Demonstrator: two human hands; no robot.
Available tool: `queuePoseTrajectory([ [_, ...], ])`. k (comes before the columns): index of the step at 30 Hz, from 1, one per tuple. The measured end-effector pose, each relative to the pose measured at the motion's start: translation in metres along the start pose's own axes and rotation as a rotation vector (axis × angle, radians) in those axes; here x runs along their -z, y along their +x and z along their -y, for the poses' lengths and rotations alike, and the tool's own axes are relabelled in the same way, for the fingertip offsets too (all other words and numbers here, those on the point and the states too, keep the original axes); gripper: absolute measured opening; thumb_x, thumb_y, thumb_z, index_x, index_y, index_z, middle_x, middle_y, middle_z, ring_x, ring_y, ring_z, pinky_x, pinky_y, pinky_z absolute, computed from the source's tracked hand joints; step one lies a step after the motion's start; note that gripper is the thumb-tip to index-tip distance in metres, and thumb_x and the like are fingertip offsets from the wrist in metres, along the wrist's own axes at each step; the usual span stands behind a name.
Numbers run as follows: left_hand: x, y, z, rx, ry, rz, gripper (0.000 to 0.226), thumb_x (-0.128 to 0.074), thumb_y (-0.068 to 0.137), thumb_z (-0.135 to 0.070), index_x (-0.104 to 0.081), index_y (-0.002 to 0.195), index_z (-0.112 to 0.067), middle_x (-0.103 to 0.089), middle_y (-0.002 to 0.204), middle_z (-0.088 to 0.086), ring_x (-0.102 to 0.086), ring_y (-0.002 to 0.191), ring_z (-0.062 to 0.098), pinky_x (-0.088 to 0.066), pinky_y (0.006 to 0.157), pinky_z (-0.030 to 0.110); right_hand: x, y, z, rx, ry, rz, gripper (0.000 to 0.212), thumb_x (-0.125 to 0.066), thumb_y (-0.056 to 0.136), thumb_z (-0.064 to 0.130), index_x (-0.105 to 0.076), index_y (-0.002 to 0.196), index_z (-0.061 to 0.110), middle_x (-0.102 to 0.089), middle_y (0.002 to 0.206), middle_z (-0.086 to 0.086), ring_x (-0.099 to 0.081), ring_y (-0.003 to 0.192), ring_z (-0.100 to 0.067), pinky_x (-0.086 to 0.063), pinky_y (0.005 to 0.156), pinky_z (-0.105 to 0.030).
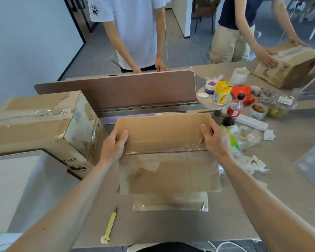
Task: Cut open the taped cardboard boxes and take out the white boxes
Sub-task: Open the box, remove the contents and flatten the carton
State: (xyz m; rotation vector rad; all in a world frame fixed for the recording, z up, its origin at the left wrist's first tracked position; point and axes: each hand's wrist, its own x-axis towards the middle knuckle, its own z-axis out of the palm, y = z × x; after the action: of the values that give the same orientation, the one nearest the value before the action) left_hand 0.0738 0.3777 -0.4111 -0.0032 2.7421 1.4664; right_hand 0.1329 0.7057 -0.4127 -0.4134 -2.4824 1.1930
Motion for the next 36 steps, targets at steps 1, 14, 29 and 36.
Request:
queuePoseTrajectory([
  [1,-0.005,0.001,0.003,0.021,0.016,0.01,0.068,-0.045,0.095,-0.059,-0.039,0.152,-0.022,-0.056,0.139,-0.003,-0.051,0.127,0.018,-0.039,0.108,0.035,-0.006,0.0,-0.006,-0.008,-0.007,0.008,0.018,-0.051,0.1,0.034,-0.06,0.098,0.017,-0.057,0.068,0.007,-0.054,0.069,-0.02,-0.038,0.065,-0.034],
  [14,-0.024,0.0,0.035,0.079,0.044,0.097,0.055,-0.045,0.103,-0.044,-0.042,0.151,-0.017,-0.059,0.128,-0.005,-0.056,0.11,0.005,-0.042,0.092,0.012,-0.023,-0.004,-0.039,-0.104,-0.095,0.057,0.036,-0.052,0.1,0.035,-0.048,0.074,0.01,-0.048,0.059,0.001,-0.045,0.063,-0.025,-0.027,0.055,-0.036],
  [29,-0.043,-0.025,0.072,0.203,0.087,0.207,0.057,-0.048,0.101,-0.049,-0.038,0.152,-0.026,-0.055,0.14,-0.008,-0.05,0.128,0.015,-0.04,0.108,0.035,-0.045,-0.043,-0.053,-0.289,-0.271,0.326,0.05,-0.047,0.1,0.038,-0.034,0.138,0.009,-0.057,0.123,-0.021,-0.052,0.114,-0.041,-0.038,0.083,-0.044],
  [36,-0.035,-0.055,0.099,0.349,-0.06,0.133,0.037,-0.036,0.106,-0.044,-0.062,0.109,-0.018,-0.066,0.103,0.001,-0.064,0.086,0.019,-0.054,0.075,0.038,-0.068,-0.066,-0.037,0.046,-0.555,0.314,0.063,-0.049,0.096,0.033,-0.022,0.153,0.028,-0.016,0.16,-0.009,-0.01,0.148,-0.034,-0.019,0.113,-0.055],
])
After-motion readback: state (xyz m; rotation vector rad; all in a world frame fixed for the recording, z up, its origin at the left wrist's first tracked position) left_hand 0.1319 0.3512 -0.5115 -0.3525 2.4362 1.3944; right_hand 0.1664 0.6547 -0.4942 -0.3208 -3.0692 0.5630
